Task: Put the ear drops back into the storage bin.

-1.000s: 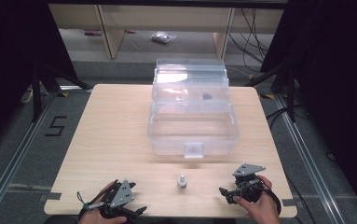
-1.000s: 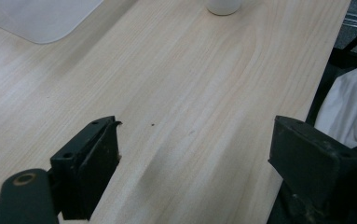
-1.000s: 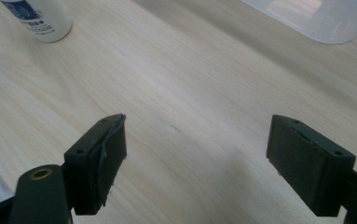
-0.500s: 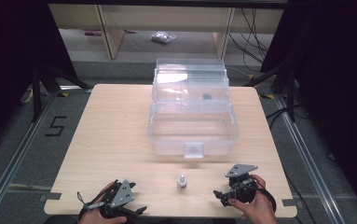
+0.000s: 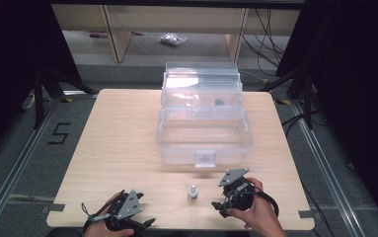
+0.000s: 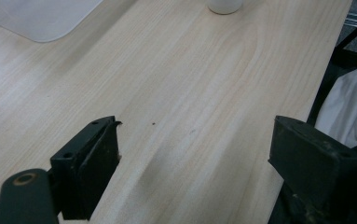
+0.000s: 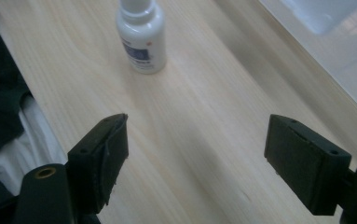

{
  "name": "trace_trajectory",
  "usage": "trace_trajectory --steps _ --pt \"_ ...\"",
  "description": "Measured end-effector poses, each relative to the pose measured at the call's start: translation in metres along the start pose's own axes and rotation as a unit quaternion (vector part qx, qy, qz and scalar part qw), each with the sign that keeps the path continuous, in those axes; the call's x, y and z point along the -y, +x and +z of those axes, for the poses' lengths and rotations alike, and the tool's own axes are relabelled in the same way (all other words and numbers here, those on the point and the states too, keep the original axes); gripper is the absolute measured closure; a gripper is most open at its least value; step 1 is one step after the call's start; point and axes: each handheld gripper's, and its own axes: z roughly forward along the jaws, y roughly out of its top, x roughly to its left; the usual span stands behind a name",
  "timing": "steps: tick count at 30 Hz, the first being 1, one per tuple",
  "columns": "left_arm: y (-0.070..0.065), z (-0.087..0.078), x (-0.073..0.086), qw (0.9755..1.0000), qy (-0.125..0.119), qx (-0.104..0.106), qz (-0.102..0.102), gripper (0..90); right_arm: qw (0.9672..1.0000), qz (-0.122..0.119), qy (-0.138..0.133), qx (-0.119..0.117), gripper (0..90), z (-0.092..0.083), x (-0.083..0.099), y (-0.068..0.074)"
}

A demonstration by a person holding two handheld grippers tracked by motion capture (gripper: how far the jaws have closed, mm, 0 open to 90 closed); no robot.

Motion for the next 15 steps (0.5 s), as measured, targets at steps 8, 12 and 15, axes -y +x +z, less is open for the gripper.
trace_trajectory --steps 8,12,15 --pt "0.000 0.000 0.000 1.0000 0.000 0.000 0.000 15.2 0.9991 -0.029 0.030 -0.009 25.4 0.010 -0.019 0.010" --pt "0.002 0.000 -0.001 0.9999 0.003 0.002 0.013 15.3 0.9983 -0.042 0.039 -0.012 27.1 0.013 -0.026 0.013" --pt "0.001 0.000 -0.001 1.0000 0.002 0.002 0.009 15.3 0.9970 -0.059 0.046 -0.016 28.4 0.016 -0.035 0.015"
